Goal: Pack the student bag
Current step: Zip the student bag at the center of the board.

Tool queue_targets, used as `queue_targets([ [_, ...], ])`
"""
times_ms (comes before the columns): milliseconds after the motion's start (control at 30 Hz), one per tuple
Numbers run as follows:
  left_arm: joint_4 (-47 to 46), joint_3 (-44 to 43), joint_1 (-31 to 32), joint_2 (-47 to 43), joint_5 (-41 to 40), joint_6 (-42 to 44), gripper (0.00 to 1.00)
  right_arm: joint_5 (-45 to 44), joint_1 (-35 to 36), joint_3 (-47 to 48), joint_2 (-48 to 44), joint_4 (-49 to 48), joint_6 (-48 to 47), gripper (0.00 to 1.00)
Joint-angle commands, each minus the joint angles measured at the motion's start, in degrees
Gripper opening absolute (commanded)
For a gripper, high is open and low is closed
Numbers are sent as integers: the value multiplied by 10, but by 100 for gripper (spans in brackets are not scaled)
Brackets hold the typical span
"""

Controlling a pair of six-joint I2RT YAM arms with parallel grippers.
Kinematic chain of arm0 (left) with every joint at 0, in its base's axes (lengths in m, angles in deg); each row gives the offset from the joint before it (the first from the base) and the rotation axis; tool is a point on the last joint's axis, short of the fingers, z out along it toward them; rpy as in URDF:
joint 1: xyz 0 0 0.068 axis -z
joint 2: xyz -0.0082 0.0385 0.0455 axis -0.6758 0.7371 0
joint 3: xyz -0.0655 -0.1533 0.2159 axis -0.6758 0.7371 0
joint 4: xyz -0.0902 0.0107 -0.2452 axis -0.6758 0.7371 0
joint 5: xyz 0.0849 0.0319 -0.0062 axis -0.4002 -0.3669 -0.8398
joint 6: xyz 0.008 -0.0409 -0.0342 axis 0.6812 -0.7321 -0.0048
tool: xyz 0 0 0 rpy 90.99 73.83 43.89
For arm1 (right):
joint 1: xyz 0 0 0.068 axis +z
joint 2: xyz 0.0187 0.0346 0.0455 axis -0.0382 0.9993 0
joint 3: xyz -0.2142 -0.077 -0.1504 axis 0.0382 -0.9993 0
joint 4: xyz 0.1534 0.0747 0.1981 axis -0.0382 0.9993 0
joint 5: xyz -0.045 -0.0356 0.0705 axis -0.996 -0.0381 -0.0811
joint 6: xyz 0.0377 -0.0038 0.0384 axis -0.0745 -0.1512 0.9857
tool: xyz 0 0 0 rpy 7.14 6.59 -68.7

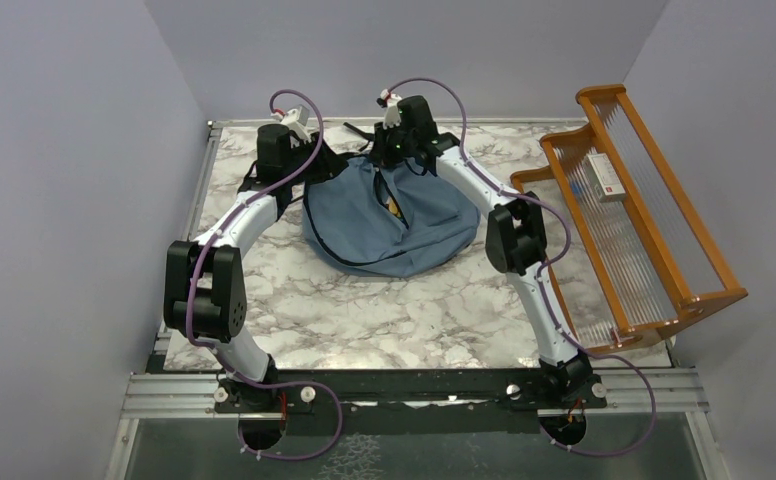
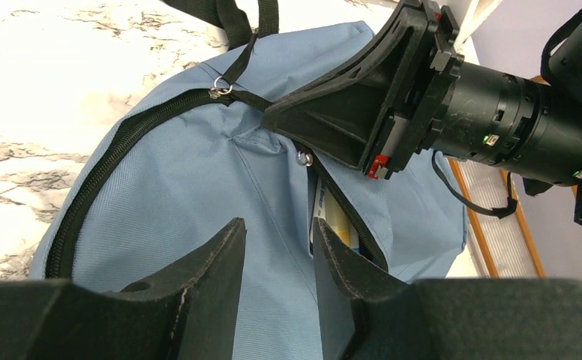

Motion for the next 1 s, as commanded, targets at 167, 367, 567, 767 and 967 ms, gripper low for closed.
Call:
queue_targets([
  [167, -12, -4, -2, 14, 23, -6, 39, 26, 3, -61, -88, -92, -12, 5],
  [367, -11, -6, -2, 17, 26, -8, 39, 33, 3, -96, -128, -123, -15, 2],
  [567, -12, -7, -2, 24, 36, -11, 39, 45, 3, -121, -148, -122, -24, 0],
  [767, -15, -7, -2, 33, 44, -16, 38, 35, 3, -145, -159, -116, -32, 8],
  [967, -16, -8, -2, 33, 44, -14, 38, -13, 3, -151, -160, -91, -34, 28],
])
